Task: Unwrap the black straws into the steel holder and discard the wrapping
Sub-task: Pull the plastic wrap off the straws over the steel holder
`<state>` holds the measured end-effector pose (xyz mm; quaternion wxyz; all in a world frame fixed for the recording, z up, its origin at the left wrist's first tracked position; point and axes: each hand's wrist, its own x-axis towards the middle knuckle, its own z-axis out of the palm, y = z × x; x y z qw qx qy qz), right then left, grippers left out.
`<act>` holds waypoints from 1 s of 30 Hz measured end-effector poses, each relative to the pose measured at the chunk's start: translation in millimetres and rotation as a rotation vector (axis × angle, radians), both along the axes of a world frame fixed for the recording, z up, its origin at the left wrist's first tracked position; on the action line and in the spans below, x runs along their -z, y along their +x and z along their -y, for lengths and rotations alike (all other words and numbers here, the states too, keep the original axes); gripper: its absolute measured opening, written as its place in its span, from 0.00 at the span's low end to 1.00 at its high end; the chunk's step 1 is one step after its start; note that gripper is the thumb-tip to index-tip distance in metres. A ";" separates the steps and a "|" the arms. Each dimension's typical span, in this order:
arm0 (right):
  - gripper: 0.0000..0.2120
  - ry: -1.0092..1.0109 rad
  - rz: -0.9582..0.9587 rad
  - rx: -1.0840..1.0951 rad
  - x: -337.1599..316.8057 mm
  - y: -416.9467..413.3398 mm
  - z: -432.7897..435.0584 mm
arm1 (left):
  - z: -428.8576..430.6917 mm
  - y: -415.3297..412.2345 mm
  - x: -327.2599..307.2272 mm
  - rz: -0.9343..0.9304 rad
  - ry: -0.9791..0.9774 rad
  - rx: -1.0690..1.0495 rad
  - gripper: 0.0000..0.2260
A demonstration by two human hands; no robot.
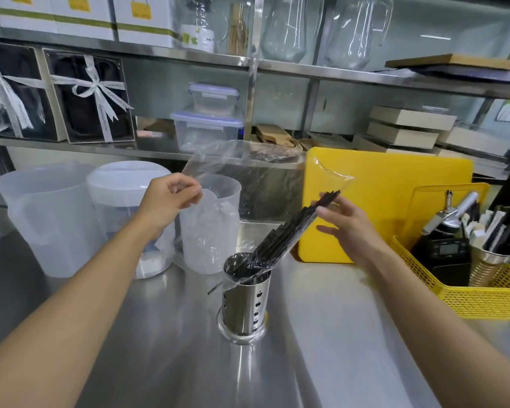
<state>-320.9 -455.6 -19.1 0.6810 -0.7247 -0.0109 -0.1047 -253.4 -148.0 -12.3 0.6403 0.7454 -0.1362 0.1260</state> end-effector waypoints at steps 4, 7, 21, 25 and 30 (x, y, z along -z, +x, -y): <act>0.26 0.048 -0.048 -0.079 13.8 9.5 -28.4 | -1.0 -0.1 5.1 -0.053 -0.072 -0.016 0.09; 0.21 0.068 -0.091 -0.102 29.6 15.4 -47.3 | -6.1 0.3 9.4 -0.084 -0.112 -0.026 0.08; 0.16 -0.113 0.029 -0.089 17.6 25.8 -72.1 | -18.0 9.1 16.9 -0.116 -0.180 -0.070 0.06; 0.27 -0.083 0.048 -0.054 17.4 25.2 -64.9 | -18.8 9.5 21.4 -0.122 -0.133 -0.078 0.07; 0.10 0.054 0.250 0.104 2.7 22.7 -50.9 | -18.3 9.8 22.9 -0.124 -0.173 -0.072 0.07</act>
